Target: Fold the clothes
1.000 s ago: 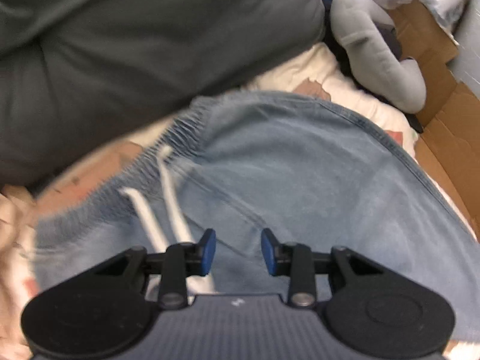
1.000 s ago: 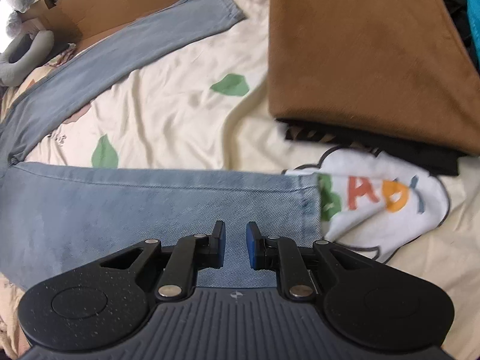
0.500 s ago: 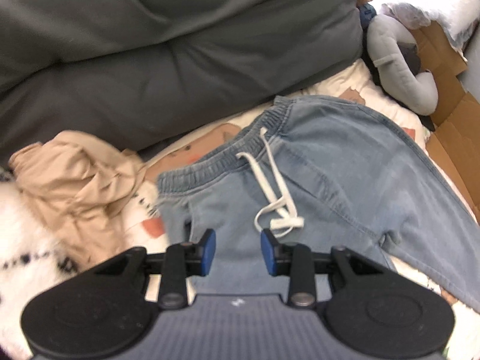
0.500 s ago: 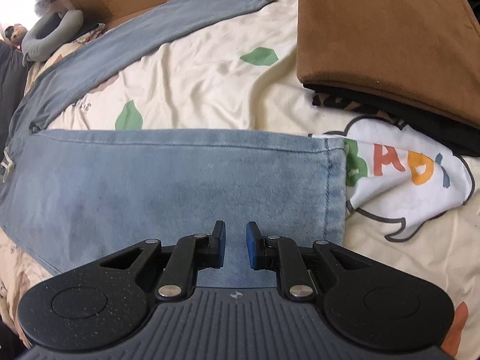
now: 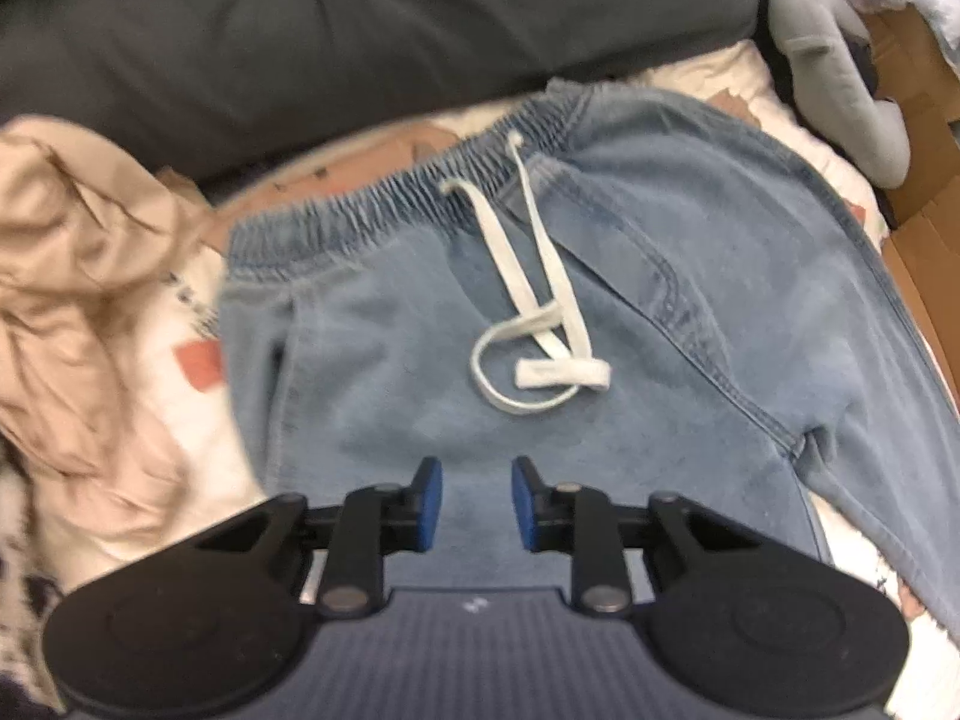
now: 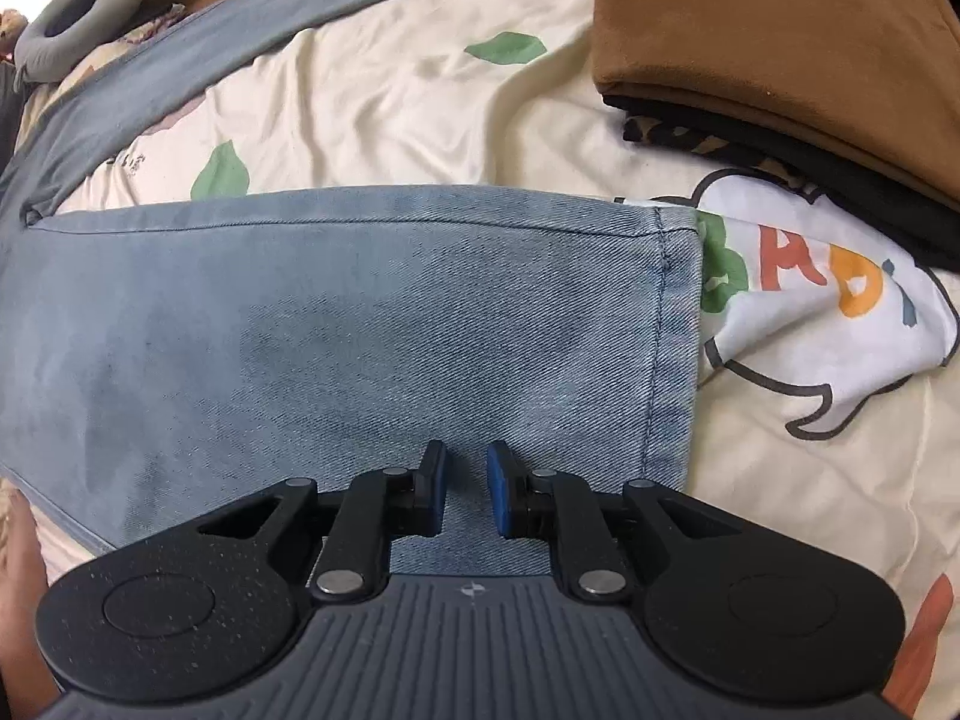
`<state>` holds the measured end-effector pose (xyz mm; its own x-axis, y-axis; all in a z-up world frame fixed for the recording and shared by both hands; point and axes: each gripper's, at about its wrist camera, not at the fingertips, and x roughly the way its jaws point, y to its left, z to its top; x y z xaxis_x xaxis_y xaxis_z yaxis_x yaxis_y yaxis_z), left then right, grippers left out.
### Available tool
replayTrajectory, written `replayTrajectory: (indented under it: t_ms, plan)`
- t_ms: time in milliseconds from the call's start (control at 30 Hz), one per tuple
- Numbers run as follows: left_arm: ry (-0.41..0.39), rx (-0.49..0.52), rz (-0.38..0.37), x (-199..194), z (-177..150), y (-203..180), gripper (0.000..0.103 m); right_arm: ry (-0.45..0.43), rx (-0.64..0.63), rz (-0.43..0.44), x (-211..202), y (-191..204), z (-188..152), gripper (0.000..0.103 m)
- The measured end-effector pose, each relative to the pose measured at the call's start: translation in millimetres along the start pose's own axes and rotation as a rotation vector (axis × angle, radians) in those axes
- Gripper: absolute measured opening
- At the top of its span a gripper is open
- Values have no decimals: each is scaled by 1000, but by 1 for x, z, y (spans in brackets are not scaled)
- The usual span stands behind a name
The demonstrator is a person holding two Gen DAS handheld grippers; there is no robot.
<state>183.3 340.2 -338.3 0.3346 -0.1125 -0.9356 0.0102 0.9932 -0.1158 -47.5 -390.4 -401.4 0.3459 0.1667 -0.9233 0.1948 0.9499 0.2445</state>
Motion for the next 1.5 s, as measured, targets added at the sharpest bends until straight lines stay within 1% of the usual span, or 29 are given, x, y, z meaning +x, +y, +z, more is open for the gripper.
replayTrajectory:
  t_ms: [100, 200, 267, 400, 533, 600, 667, 733, 867, 900, 967, 1000, 1067, 1133, 1233, 1267, 1300, 1333, 1367, 1400, 1467, 1500]
  plan:
    - [-2, -23, -16, 14, -4, -3, 26, 8, -1, 1, 3, -2, 0, 20]
    - [21, -29, 3, 31, -6, -5, 26, 14, -27, -7, 4, -1, -1, 19]
    - [34, -30, 31, 41, -7, -3, 25, 20, -24, -8, 4, -2, -1, 18]
    - [25, -63, 54, 54, -4, 13, 25, 31, -37, -18, 5, 0, -1, 18]
    - [9, -99, 53, 63, 5, 32, 23, 42, -61, -27, 7, 5, 1, 18]
    - [-4, -93, 61, 65, 13, 37, 22, 47, -71, -28, 8, 7, 2, 18]
    - [-15, -88, 75, 68, 22, 41, 19, 53, -75, -29, 10, 7, 3, 18]
    - [-12, -127, 80, 71, 33, 52, 15, 58, -78, -30, 11, 8, 5, 18]
    - [-12, -128, 124, 74, 52, 56, 12, 60, -77, -32, 14, 9, 6, 18]
    - [-30, -101, 163, 72, 55, 54, 12, 61, -77, -34, 14, 9, 7, 18]
    - [-65, -94, 245, 67, 60, 55, 12, 62, -77, -39, 14, 11, 7, 18]
    - [-68, -116, 256, 66, 61, 58, 12, 64, -78, -41, 15, 12, 8, 19]
    - [-52, -153, 238, 62, 65, 64, 12, 69, -78, -46, 15, 14, 9, 19]
    - [-54, -132, 237, 55, 65, 61, 13, 64, -77, -53, 13, 17, 10, 20]
    - [-68, -113, 208, 41, 67, 56, 15, 22, -59, -50, 6, 19, 14, 22]
    - [-76, -98, 193, 37, 69, 53, 18, 11, -53, -43, 4, 19, 16, 23]
    - [-85, -81, 179, 33, 70, 50, 27, 0, -47, -36, 2, 20, 18, 23]
    - [-83, -70, 162, 32, 72, 45, 34, -11, -40, -29, 0, 21, 20, 23]
    - [-78, -65, 146, 32, 72, 43, 35, -23, -34, -21, -3, 22, 22, 25]
    - [-71, -66, 142, 34, 72, 41, 35, -20, -36, -17, -1, 24, 23, 31]
    - [-55, -71, 135, 38, 72, 36, 35, -12, -49, -10, 2, 27, 24, 37]
    - [-53, -64, 141, 43, 72, 35, 35, -7, -59, -9, 3, 29, 24, 38]
